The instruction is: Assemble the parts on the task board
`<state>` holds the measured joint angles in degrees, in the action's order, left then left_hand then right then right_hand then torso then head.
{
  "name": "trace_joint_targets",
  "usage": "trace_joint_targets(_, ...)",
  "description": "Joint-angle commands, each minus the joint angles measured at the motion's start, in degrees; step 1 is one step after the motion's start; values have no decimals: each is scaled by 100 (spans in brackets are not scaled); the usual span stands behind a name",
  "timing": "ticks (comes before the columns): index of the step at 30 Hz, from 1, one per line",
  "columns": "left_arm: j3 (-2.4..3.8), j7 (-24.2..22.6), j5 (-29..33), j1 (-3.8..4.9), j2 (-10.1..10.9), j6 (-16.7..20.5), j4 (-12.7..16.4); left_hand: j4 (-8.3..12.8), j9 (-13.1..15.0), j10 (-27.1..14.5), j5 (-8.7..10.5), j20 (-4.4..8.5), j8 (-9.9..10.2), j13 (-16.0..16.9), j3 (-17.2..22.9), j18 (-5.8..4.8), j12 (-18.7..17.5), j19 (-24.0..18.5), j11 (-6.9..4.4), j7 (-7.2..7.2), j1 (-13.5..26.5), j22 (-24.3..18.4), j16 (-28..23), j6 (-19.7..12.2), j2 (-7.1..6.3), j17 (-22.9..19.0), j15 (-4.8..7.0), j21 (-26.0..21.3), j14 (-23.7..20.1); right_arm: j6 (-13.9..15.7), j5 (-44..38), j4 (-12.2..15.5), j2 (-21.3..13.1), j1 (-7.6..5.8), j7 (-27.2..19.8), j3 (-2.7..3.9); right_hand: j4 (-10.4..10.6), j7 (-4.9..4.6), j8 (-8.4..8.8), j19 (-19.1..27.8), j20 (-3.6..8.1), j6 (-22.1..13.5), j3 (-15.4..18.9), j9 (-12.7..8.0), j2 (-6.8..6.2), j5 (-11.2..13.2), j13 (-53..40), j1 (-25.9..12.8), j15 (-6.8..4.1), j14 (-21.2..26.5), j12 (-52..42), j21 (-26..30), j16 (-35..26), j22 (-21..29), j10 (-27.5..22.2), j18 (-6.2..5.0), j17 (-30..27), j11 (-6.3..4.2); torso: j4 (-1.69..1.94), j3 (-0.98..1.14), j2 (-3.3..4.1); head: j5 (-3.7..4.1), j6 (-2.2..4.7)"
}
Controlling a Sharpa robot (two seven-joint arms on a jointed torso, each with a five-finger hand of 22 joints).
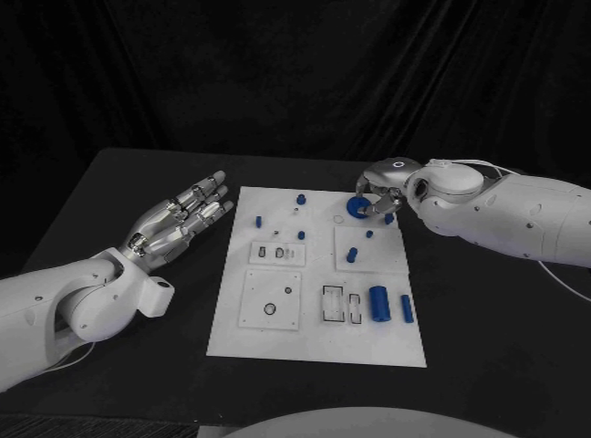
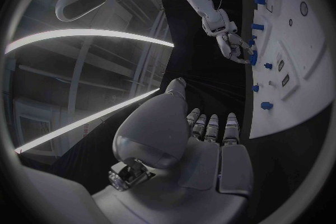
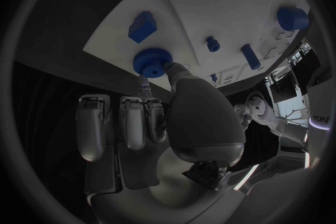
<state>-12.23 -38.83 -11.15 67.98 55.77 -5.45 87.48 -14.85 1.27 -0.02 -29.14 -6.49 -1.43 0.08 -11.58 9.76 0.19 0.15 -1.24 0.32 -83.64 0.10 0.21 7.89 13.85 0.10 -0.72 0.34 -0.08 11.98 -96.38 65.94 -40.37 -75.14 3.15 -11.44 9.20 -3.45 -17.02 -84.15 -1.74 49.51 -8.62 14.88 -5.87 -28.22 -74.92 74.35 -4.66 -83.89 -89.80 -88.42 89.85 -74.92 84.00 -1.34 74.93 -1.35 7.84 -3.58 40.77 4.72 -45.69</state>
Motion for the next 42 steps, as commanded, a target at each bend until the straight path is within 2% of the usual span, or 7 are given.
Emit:
trace_joint_targets(1,5,-133,-3,9,-11,-103,4,1,3,2,-34,-50,-15,-8,7,6,-19,-15,2,-10,23,-10,-21,-24,52,-10,-55,-34,8,-61,-112,-13,-21,85,15,-45,-185,2,-395,-399,-11,-142,-139,669,80,-322,-1508,120,15,-611,-20,39,15,-1329,600,56,1507,-3,0,3,3,-4,-1)
trace_joint_targets(9,5,-115,-3,9,-7,-117,10,15,3,2,-46,-70,-16,-8,16,-1,-19,-15,9,0,17,-10,-21,-25,57,-10,-82,-34,8,346,-114,193,-141,52,-122,-45,-257,-16,-736,-413,-27,-296,-305,999,32,-745,-1508,41,24,-611,-20,31,15,-1344,600,61,1507,11,0,1,2,-30,-1)
trace_joint_targets(19,5,-82,-3,9,10,-109,30,29,4,2,-59,-81,-17,-8,20,-4,-19,-15,15,5,12,-10,-21,-20,54,-10,-94,-34,8,343,227,754,-154,-340,-150,-44,-179,-29,-780,-429,-35,-315,-319,1042,-4,-726,-1508,-74,32,-611,-20,17,15,-1359,600,67,1507,19,3,-3,-3,-54,-22)
trace_joint_targets(26,5,-63,-3,9,1,-110,44,130,5,2,-147,-114,-20,-8,63,-9,-19,-15,26,10,-41,-10,-21,-15,47,-10,-128,-34,8,146,321,879,54,-446,-166,-43,-172,-31,-798,-431,-37,-300,-331,1053,-9,-682,-1508,-85,34,-611,-20,14,15,-1361,600,68,1507,21,-1,-3,3,-97,-18)
trace_joint_targets(33,5,-51,-3,9,-9,-122,42,158,6,2,-172,-122,-22,-8,75,-11,-19,-15,30,12,-52,-10,-21,-12,45,-10,-142,-34,8,-126,344,770,407,-460,-210,-43,-167,-36,-806,-429,-40,-302,-353,1062,-4,-619,-1508,-89,38,-611,-20,18,15,-1360,600,67,1507,24,-1,-1,2,-84,-25)
trace_joint_targets(38,5,-50,-3,9,-33,-138,32,164,5,2,-177,-124,-21,-8,77,-12,-19,-15,30,11,-53,-10,-21,-14,45,-10,-147,-34,8,-242,348,529,716,-418,-274,-43,-168,-37,-809,-428,-40,-297,-360,1064,1,-607,-1508,-87,39,-611,-20,20,15,-1358,600,66,1507,24,17,1,5,-62,-19)
trace_joint_targets(42,5,-46,-3,9,-47,-148,29,169,6,2,-180,-127,-21,-8,80,-14,-19,-15,30,11,-54,-10,-21,-13,46,-10,-152,-34,8,-301,350,326,906,-370,-305,-43,-170,-43,-802,-426,-41,-308,-369,1062,-1,-582,-1508,-86,40,-611,-20,22,15,-1356,600,65,1507,28,0,1,3,-77,-21)
